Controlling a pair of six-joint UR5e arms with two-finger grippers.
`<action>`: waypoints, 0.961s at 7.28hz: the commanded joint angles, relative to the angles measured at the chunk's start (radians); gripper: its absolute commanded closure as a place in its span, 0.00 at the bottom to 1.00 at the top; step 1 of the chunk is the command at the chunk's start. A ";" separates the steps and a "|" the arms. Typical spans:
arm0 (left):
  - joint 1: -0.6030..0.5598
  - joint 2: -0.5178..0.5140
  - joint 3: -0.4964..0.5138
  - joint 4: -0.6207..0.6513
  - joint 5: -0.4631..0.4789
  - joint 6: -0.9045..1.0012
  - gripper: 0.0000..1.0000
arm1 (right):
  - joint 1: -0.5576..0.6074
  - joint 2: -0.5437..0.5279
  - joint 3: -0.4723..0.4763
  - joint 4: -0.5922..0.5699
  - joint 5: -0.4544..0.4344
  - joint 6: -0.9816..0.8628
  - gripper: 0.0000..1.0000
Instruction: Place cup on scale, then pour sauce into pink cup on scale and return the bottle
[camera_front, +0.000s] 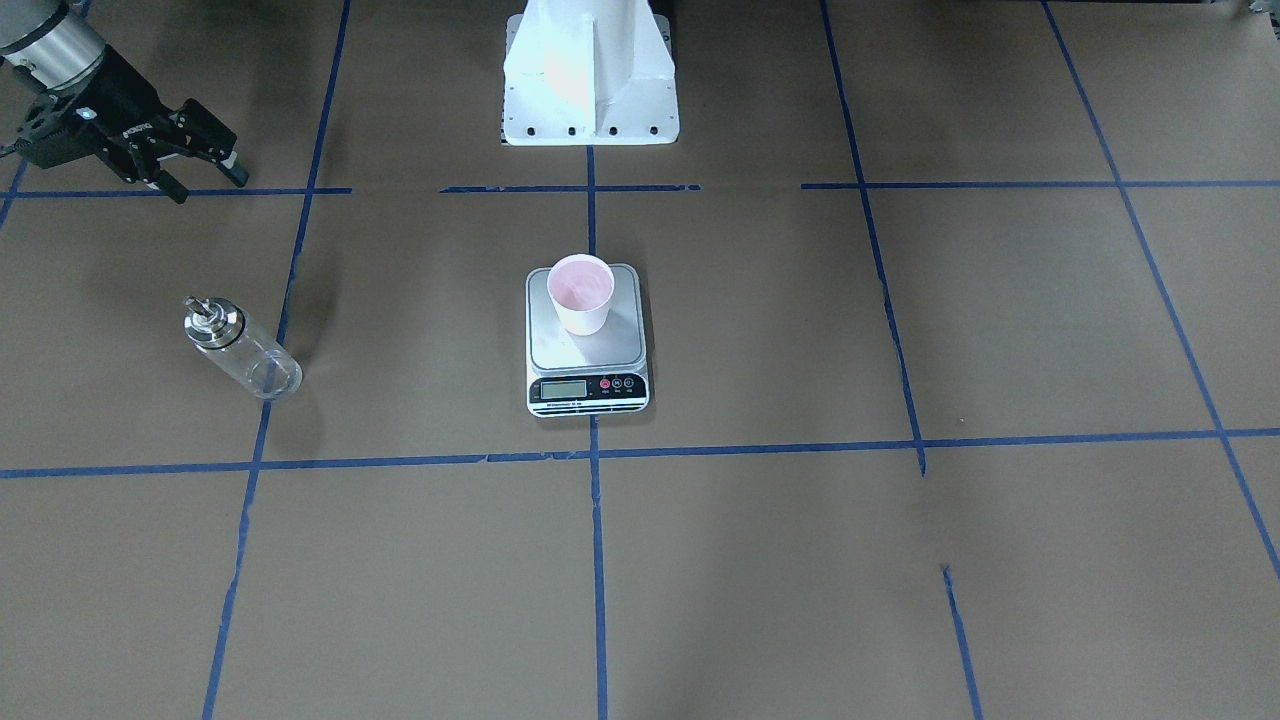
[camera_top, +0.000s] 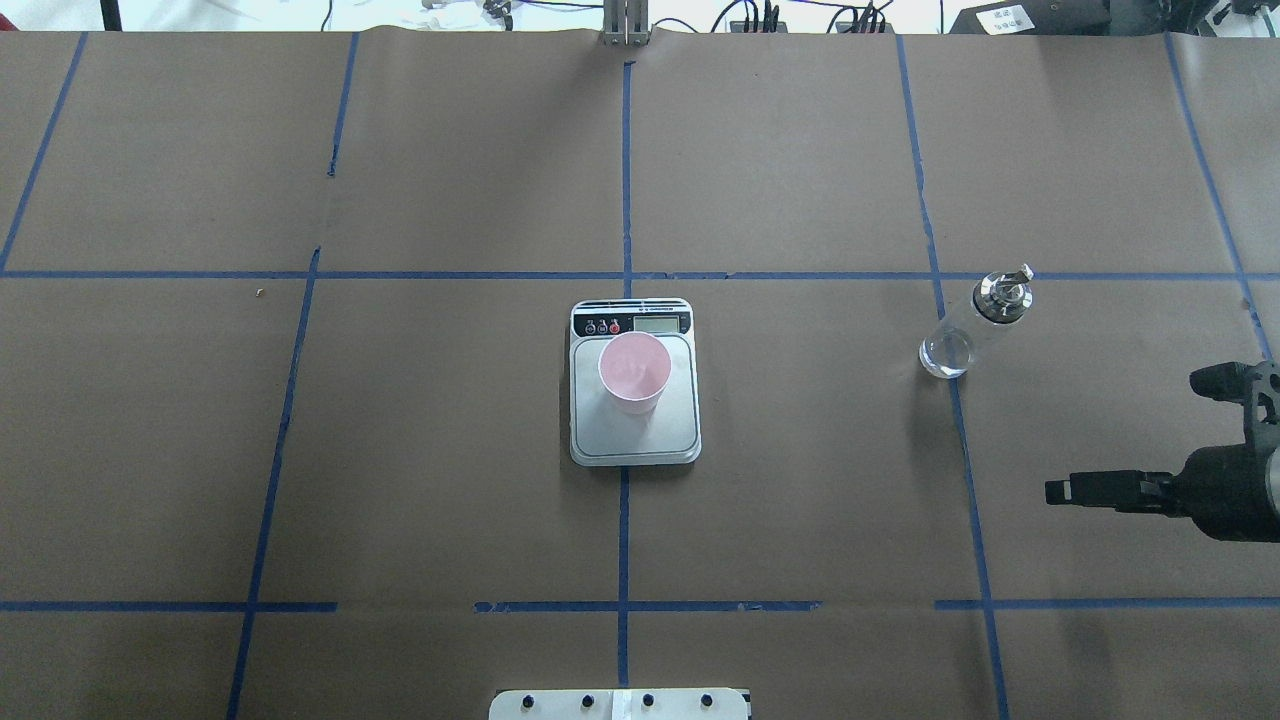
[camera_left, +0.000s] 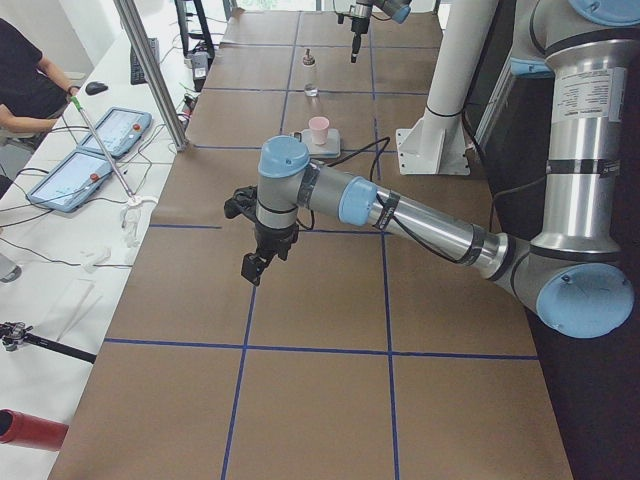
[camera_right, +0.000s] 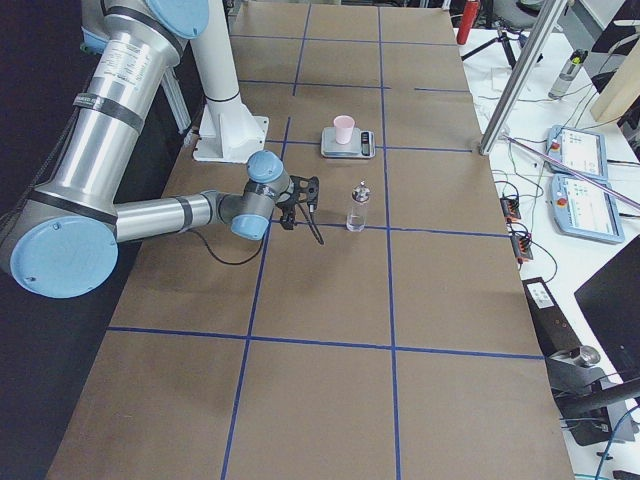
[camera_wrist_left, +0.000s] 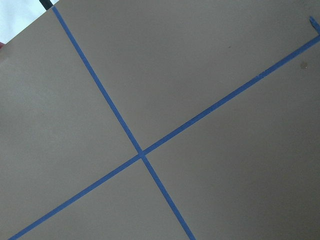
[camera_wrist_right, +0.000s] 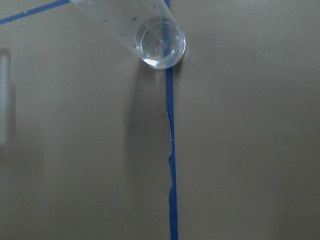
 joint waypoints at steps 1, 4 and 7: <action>-0.002 0.013 -0.003 0.003 0.010 0.000 0.00 | 0.064 -0.042 0.110 -0.117 0.173 0.013 0.00; -0.002 0.034 -0.006 0.001 0.008 0.000 0.00 | 0.292 0.016 0.186 -0.245 0.427 0.011 0.00; 0.000 0.069 0.009 0.006 0.007 0.002 0.00 | 0.462 0.204 0.178 -0.467 0.527 -0.007 0.00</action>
